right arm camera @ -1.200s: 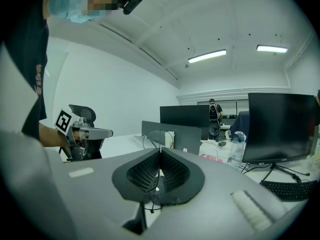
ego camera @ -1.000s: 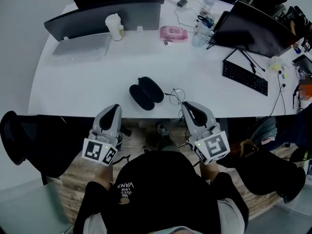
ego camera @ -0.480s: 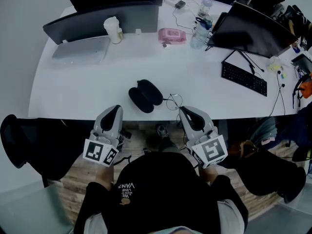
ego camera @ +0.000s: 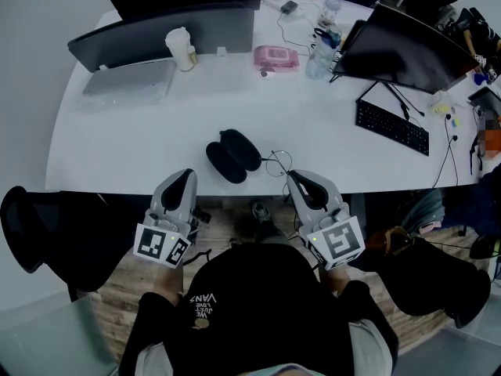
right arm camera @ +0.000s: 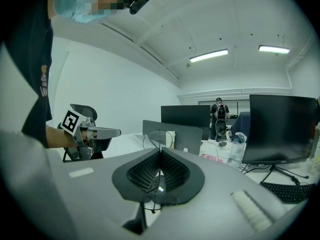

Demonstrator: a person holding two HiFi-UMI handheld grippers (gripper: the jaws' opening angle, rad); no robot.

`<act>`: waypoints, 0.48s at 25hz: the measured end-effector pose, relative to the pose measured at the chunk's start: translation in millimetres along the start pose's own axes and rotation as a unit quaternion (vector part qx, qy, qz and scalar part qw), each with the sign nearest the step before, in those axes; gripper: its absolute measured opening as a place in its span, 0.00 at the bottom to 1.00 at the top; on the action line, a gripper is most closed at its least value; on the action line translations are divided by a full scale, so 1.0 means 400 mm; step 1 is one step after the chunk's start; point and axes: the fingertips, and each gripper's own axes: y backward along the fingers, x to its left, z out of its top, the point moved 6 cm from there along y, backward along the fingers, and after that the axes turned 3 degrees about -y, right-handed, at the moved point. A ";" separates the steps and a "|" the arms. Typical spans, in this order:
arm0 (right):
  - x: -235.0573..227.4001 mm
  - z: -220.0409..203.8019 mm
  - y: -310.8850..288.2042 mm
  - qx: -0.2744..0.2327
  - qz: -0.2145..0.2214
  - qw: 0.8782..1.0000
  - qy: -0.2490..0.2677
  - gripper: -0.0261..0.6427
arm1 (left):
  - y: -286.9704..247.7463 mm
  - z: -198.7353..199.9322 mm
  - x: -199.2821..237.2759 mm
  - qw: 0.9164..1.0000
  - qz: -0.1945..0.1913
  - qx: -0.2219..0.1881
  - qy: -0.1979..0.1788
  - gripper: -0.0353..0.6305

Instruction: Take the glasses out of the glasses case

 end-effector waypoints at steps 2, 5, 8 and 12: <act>-0.002 0.000 -0.002 0.002 -0.001 1.000 0.000 0.05 | -0.001 -0.001 0.002 1.000 0.001 0.000 0.002 0.05; -0.005 0.000 -0.005 0.002 0.001 1.000 0.002 0.05 | -0.003 -0.004 0.003 1.000 0.002 0.000 0.003 0.05; -0.008 -0.001 -0.009 0.003 0.001 1.000 0.000 0.05 | -0.005 -0.008 0.004 1.000 0.003 0.001 0.005 0.05; -0.009 -0.002 -0.013 0.003 0.002 1.000 0.001 0.05 | -0.005 -0.012 0.008 1.000 0.005 0.002 0.006 0.06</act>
